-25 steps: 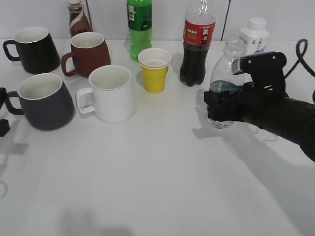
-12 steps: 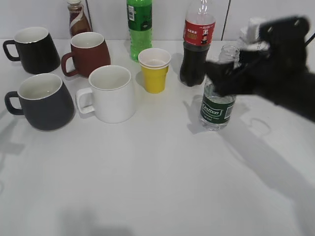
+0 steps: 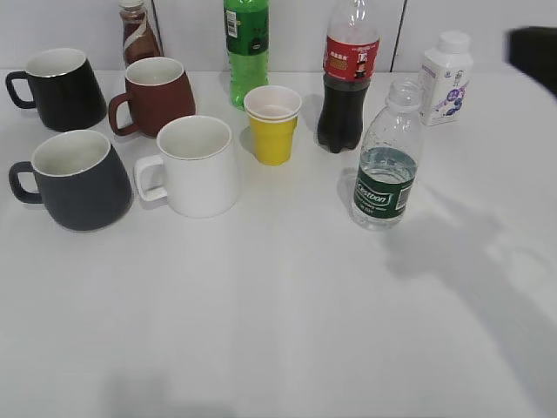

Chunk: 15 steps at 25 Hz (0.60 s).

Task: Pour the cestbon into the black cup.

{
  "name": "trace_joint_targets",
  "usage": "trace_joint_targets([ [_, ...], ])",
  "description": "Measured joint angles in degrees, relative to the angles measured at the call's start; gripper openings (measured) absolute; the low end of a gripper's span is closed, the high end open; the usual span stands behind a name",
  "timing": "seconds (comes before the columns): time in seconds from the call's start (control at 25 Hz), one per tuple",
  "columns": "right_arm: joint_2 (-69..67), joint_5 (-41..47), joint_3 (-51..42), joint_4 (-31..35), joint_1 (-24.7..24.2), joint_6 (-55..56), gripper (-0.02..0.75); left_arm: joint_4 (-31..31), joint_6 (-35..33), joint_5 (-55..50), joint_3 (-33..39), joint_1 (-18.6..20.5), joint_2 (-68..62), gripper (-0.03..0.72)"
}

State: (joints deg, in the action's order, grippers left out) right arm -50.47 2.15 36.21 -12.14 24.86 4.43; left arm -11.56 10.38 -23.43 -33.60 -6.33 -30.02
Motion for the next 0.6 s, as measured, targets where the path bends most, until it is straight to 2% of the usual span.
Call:
trace_joint_targets([
  [0.08, 7.5, 10.6, 0.0, 0.9, 0.5, 0.0, 0.65, 2.3, 0.0, -8.5, -2.1, -0.6, 4.5, 0.602],
  [0.16, 13.7, 20.4, 0.1, 3.3, 1.0, -0.5, 0.65, 4.4, -0.2, -16.9, -2.9, -0.7, 8.0, 0.638],
  [0.32, 24.2, 41.4, 0.1, 7.2, 1.1, -2.0, 0.649, 6.6, -3.6, -32.4, -2.9, -0.7, 14.5, 0.639],
  [0.4, 28.0, 50.9, 0.1, 7.8, 1.2, -2.1, 0.645, 6.8, -4.2, -36.9, -3.0, -0.7, 17.6, 0.636],
  [0.6, 34.9, 63.6, -0.8, 9.2, 1.2, -2.2, 0.632, 7.0, -4.7, -43.1, -0.9, -0.7, 23.5, 0.622],
])
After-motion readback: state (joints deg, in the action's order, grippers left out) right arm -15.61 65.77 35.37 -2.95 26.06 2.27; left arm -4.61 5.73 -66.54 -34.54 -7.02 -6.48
